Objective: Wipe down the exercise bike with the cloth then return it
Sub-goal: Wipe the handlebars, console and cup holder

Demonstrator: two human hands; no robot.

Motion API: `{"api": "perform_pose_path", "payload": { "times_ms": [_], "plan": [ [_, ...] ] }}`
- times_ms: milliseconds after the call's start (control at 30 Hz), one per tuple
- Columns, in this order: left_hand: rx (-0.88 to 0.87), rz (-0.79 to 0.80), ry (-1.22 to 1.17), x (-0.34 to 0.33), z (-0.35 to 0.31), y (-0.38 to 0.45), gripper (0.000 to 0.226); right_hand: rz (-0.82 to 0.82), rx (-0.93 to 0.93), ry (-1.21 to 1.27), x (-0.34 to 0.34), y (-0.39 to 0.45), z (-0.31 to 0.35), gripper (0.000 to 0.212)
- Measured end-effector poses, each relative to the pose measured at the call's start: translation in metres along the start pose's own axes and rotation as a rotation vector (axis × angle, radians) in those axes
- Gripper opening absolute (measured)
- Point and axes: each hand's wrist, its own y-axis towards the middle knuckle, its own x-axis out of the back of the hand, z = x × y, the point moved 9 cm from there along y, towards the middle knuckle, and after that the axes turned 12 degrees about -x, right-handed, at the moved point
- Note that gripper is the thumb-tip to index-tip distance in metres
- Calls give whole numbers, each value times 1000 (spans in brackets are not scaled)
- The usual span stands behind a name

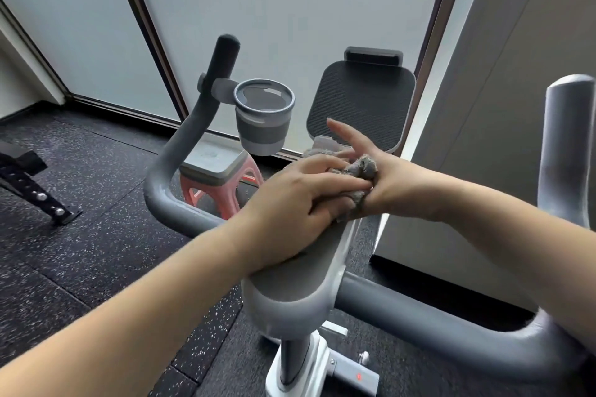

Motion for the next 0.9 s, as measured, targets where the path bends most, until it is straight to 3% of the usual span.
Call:
{"api": "perform_pose_path", "payload": {
  "times_ms": [200, 333, 433, 500, 633, 733, 800, 833, 900],
  "plan": [
    [133, 13, 85, 26, 33, -14, 31, 22, -12, 11, -1, 0, 0, 119],
    [166, -198, 101, 54, 31, -12, 25, 25, -11, -6, -1, 2, -1, 120],
    [46, -44, 13, 16, 6, 4, 31, 27, -6, 30, -1, 2, 0, 121],
    [3, 54, 76, -5, 0, 3, 34, -6, -17, 9, 2, 1, -1, 122],
    [142, 22, 71, 19, 35, -12, 35, 50, -6, -27, 0, -1, 0, 117],
    [401, -223, 105, 77, 67, -48, 26, 33, 20, 44, 4, -7, 9, 93],
    [407, -385, 137, 106, 62, -77, 27, -118, 74, 36, 14, -10, 20, 68],
    [370, -385, 134, 107, 54, -86, 28, -200, 92, 14, 17, -11, 25, 56],
    [298, -231, 168, 86, 44, -94, 34, -340, 110, -52, 20, -9, 37, 38]
  ]
}}
